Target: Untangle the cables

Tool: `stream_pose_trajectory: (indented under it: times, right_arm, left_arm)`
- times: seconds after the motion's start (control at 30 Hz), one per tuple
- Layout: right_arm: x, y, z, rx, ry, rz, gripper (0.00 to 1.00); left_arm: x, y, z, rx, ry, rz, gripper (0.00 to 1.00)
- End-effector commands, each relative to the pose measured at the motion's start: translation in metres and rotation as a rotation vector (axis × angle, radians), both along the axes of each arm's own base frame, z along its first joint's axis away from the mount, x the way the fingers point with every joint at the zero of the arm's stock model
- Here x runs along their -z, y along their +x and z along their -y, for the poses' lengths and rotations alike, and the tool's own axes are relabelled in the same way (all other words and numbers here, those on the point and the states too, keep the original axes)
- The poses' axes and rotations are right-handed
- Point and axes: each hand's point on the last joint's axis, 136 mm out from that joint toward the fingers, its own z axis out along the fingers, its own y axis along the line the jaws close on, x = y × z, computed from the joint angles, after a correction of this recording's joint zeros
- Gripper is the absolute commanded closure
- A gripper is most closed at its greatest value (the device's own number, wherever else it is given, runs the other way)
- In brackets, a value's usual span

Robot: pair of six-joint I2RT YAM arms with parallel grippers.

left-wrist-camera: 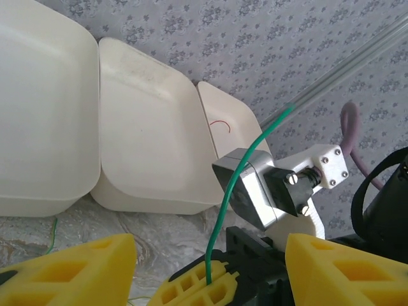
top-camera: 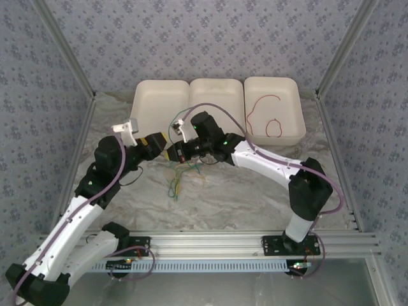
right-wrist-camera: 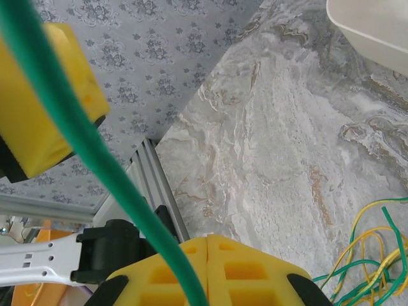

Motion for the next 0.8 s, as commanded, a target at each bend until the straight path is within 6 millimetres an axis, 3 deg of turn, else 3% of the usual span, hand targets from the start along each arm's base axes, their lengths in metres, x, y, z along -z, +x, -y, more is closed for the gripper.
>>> stream_pose_trajectory:
  times: [0.0, 0.27, 0.57, 0.7, 0.77]
  right_arm:
    - [-0.011, -0.006, -0.002, -0.042, 0.012, 0.01, 1.0]
    - [-0.014, -0.014, -0.006, -0.068, 0.005, 0.006, 1.0]
    - [-0.016, -0.019, -0.008, -0.081, 0.013, 0.006, 1.0]
    - [-0.014, -0.02, -0.007, -0.078, 0.013, 0.004, 1.0]
    - [-0.014, -0.021, -0.007, -0.078, 0.017, 0.004, 1.0]
  left_arm:
    - [0.001, -0.002, 0.011, 0.063, 0.001, -0.013, 0.41]
    - [0.009, 0.008, 0.026, 0.12, 0.027, -0.042, 0.51]
    - [0.013, 0.013, 0.025, 0.103, 0.036, -0.044, 0.79]
    - [0.013, 0.016, 0.024, 0.087, 0.039, -0.046, 0.99]
    - [0.013, 0.018, 0.023, 0.079, 0.041, -0.045, 1.0]
